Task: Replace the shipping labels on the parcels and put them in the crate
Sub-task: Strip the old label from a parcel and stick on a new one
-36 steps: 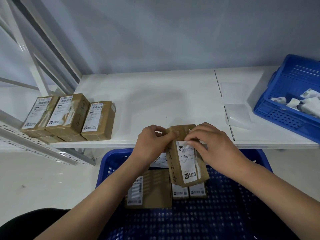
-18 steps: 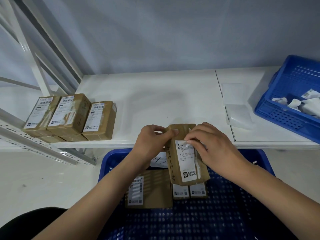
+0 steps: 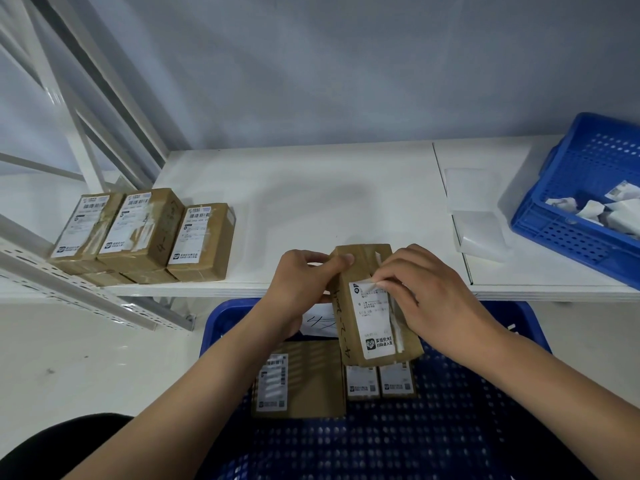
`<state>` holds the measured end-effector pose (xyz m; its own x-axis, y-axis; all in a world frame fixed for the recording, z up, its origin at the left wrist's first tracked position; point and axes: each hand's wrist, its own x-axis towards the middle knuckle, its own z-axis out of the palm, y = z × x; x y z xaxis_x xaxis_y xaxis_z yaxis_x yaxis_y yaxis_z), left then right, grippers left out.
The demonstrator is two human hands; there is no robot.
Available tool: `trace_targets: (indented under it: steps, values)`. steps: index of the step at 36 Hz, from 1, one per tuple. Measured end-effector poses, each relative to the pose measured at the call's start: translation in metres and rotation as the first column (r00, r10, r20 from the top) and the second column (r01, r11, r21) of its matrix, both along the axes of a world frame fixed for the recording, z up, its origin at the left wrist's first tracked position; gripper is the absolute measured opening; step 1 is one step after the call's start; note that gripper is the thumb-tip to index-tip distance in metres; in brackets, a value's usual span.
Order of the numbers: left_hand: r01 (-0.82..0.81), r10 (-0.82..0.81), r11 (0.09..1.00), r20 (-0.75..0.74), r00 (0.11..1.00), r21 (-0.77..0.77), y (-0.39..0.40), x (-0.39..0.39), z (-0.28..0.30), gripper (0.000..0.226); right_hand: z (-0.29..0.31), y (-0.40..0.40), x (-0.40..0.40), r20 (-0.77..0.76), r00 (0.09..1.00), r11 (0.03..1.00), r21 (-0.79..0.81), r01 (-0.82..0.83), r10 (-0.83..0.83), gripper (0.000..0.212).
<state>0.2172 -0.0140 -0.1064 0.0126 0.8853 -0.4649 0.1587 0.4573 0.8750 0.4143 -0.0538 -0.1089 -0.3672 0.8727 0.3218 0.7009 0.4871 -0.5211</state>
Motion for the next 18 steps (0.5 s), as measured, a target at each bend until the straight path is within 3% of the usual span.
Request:
trace_targets:
  steps: [14,18]
  values:
    - [-0.017,0.018,0.999,0.030,0.999,-0.051,0.0020,-0.0033,0.0039,0.046,0.0044,-0.0037,-0.0034,0.011,1.000,1.000,0.002,0.013,-0.013,0.016]
    - [-0.026,0.028,0.998,0.036,0.999,-0.063,0.0020,-0.0045,0.0044,0.046,0.0043,-0.0051,-0.0042,0.015,1.000,1.000,0.007,0.012,-0.013,0.010]
